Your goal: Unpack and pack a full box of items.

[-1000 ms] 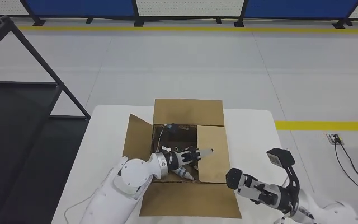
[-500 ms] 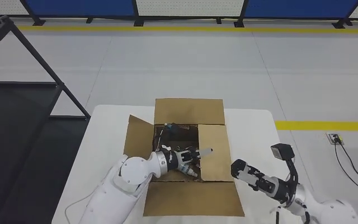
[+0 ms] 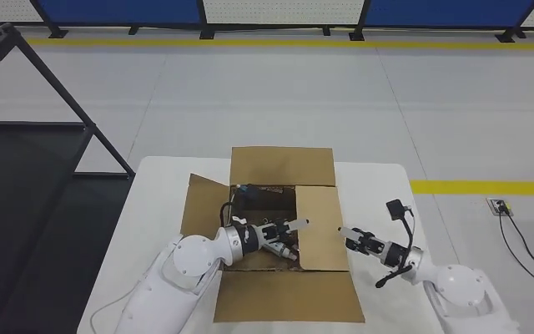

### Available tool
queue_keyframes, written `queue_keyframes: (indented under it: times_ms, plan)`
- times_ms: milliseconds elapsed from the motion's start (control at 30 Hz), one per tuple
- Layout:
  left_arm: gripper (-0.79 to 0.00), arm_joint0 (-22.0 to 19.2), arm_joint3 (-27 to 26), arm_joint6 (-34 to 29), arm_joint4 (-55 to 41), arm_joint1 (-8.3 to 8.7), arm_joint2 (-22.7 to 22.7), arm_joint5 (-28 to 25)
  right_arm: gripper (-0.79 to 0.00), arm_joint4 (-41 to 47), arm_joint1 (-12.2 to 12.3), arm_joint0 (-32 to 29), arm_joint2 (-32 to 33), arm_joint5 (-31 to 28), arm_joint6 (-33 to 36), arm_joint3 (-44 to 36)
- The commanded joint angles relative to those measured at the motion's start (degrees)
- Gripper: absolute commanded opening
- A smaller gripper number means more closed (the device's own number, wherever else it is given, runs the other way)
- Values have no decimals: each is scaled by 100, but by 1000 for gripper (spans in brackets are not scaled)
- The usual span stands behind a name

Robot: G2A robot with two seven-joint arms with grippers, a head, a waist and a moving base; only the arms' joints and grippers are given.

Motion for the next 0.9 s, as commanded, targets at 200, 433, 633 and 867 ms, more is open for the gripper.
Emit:
queue_keyframes:
  times_ms: [200,433,633,867]
  plan:
    - [0,-21,156,99,-60,-28,59,-39,0,606,31,-1,-39,-361,579,16]
    - [0,-105,309,113,-92,-74,206,-65,0,944,80,-78,-93,-542,1217,-89]
    - [0,-124,214,121,-193,-102,259,-266,0,1188,130,-227,117,-735,1203,-268]
    - [0,-79,-271,287,-174,-120,270,-361,0,1701,205,-718,692,-1093,1042,-953]
